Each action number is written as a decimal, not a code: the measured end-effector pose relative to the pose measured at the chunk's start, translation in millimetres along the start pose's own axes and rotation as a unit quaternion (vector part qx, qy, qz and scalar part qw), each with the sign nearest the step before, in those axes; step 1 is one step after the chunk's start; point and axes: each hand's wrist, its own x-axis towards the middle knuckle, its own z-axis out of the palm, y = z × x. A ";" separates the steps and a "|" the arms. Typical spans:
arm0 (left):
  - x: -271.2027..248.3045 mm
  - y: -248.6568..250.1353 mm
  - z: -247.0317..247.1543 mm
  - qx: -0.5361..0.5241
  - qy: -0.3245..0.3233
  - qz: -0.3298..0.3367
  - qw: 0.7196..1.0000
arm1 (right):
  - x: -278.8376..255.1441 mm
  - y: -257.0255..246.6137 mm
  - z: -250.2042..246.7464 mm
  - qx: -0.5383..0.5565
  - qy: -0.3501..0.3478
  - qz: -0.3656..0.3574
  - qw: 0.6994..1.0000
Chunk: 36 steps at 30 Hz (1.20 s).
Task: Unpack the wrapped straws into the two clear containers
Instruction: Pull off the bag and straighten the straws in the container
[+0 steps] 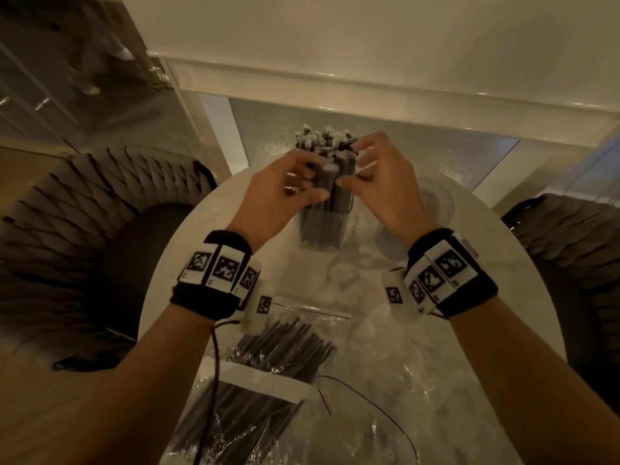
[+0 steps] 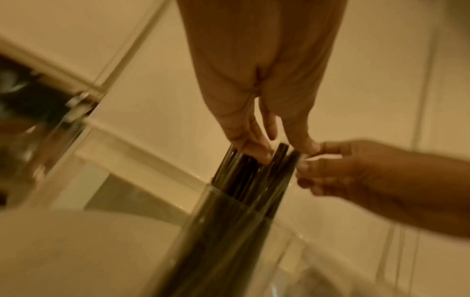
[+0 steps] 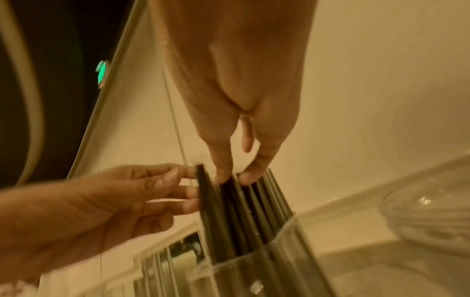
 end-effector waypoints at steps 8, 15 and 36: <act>25.3 -6.9 4.3 0.266 -0.062 0.102 0.957 | 12.4 3.3 16.9 -0.196 -0.139 -0.114 0.964; 20.7 2.7 -9.2 0.165 -0.024 0.090 0.982 | 16.5 -7.8 -5.8 -0.135 -0.159 -0.095 0.973; 30.7 -20.1 0.9 0.233 -0.042 -0.070 0.969 | 30.4 10.9 8.3 -0.103 -0.131 0.067 0.984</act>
